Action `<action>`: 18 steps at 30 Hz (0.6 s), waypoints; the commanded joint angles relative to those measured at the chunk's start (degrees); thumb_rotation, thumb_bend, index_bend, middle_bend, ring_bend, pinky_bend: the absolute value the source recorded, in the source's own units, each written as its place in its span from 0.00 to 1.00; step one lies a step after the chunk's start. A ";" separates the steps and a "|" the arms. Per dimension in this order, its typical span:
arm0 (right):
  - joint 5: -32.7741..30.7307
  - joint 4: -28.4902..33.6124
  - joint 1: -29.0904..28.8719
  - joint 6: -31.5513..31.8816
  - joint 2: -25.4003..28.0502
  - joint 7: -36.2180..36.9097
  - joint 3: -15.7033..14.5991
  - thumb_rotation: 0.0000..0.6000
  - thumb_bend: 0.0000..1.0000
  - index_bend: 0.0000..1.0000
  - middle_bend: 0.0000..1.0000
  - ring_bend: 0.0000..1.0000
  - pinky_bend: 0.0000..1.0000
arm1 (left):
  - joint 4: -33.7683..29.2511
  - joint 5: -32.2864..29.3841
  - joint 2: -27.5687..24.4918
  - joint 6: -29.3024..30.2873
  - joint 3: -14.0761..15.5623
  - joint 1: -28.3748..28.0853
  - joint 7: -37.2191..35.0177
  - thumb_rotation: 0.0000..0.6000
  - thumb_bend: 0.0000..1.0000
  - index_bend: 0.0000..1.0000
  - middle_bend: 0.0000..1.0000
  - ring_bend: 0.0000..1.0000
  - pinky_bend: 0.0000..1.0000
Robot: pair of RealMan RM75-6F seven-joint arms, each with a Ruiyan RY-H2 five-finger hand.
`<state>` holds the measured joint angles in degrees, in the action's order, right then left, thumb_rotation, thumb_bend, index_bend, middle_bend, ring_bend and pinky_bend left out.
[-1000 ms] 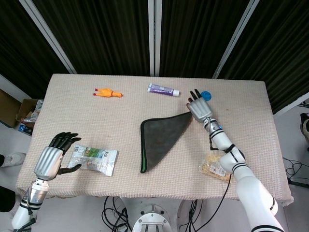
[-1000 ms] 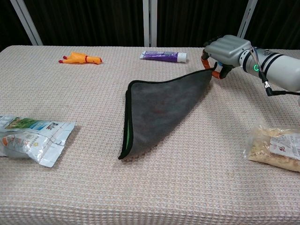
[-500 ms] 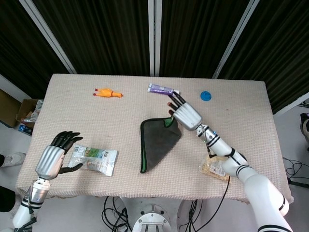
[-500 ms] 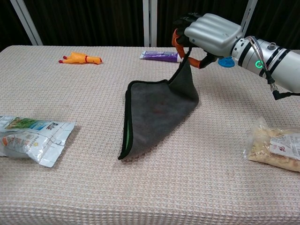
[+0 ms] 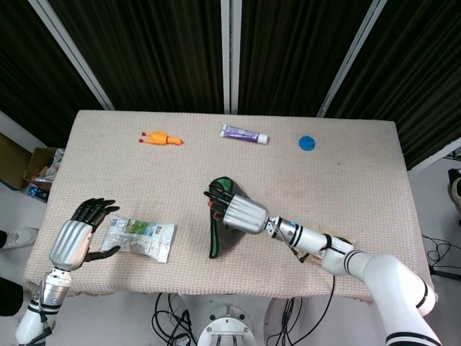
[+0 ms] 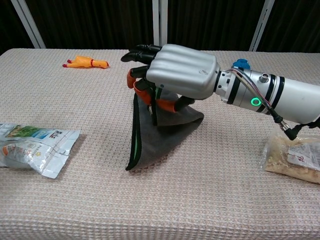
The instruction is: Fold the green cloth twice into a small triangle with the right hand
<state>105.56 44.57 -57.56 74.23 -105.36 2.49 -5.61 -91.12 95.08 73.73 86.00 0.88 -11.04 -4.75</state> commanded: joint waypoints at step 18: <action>4.91 2.95 -1.70 -2.51 -1.81 -5.16 -2.01 1.00 0.40 0.59 0.26 0.05 0.02 | 0.18 0.09 0.09 -0.07 0.08 0.18 -0.69 1.00 0.00 0.22 0.17 0.13 0.13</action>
<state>110.38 47.43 -59.25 71.67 -107.09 -2.59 -7.55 -90.94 95.16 73.83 85.93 0.95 -10.87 -5.44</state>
